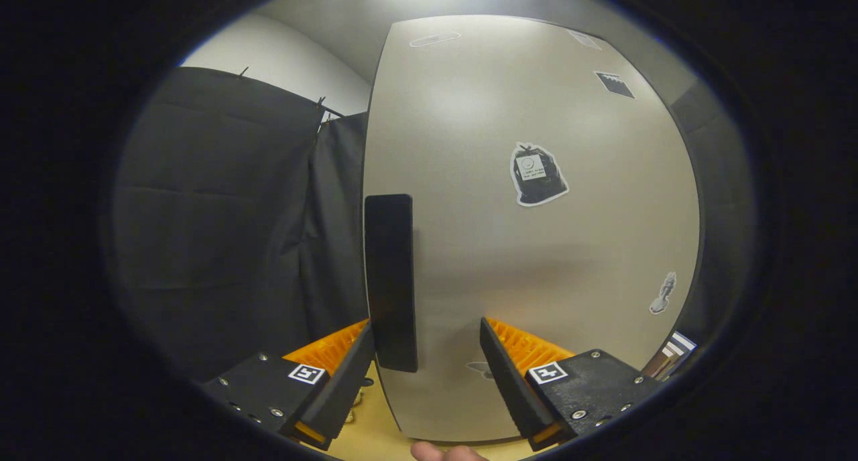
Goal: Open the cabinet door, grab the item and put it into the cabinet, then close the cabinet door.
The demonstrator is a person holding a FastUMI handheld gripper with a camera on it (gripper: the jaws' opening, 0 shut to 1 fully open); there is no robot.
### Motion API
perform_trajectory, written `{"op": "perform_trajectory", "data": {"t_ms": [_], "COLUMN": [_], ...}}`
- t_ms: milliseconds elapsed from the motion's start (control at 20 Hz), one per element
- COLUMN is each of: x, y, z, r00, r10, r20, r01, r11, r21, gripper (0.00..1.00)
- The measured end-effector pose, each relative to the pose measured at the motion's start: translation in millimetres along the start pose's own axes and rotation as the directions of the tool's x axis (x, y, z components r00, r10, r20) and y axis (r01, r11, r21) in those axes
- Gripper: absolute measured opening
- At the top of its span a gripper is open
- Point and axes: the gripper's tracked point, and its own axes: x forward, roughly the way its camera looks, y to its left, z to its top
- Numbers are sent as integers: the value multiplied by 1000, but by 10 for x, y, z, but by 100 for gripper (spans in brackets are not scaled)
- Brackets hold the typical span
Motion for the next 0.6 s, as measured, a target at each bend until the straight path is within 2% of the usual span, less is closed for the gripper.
{"op": "perform_trajectory", "data": {"t_ms": [100, 200, 350, 500, 600], "x": [-218, -484, -923, -1326, -1530], "y": [-43, -214, -666, -1137, -1275], "z": [-128, -215, -317, -272, -259], "r00": [1000, 1000, 991, 967, 957], "r10": [8, -21, -131, -254, -288], "r20": [-17, -17, -12, 30, 32], "r01": [-8, 22, 132, 252, 286], "r11": [999, 998, 990, 967, 957], "r21": [34, 57, 55, 41, 48], "gripper": [94, 95, 94, 94, 94]}}
